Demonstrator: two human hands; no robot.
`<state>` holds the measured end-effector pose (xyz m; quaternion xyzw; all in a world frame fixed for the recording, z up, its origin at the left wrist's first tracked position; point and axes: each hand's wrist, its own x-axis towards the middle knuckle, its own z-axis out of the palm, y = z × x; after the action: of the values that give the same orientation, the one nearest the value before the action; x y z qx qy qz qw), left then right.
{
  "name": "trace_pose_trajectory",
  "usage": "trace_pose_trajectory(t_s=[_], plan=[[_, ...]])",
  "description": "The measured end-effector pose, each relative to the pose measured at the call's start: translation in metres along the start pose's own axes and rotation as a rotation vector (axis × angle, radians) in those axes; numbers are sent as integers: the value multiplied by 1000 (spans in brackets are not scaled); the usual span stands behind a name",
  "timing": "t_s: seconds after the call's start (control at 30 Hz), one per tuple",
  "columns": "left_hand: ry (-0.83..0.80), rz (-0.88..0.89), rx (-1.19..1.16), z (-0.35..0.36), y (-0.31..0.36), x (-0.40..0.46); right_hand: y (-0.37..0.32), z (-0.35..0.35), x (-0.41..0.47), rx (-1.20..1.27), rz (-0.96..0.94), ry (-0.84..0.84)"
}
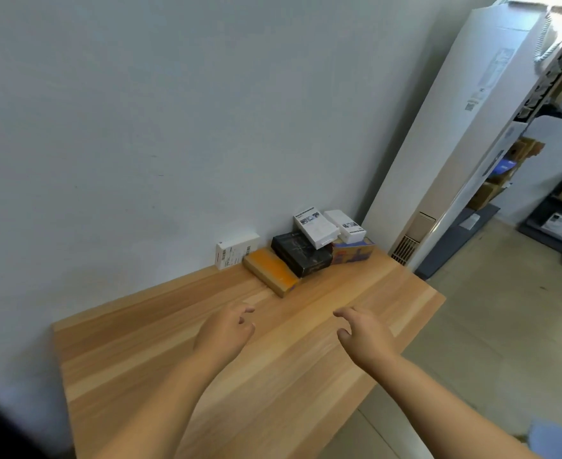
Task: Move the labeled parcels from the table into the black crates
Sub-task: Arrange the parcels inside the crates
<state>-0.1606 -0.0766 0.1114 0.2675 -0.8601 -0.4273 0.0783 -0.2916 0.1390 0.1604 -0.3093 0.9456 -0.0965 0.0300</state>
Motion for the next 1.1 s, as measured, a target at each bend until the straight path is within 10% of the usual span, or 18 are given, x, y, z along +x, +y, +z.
trace_pose_trajectory(t_s=[1.1], plan=[[-21, -424, 30, 175, 72, 266, 188, 84, 362, 244, -129, -359]])
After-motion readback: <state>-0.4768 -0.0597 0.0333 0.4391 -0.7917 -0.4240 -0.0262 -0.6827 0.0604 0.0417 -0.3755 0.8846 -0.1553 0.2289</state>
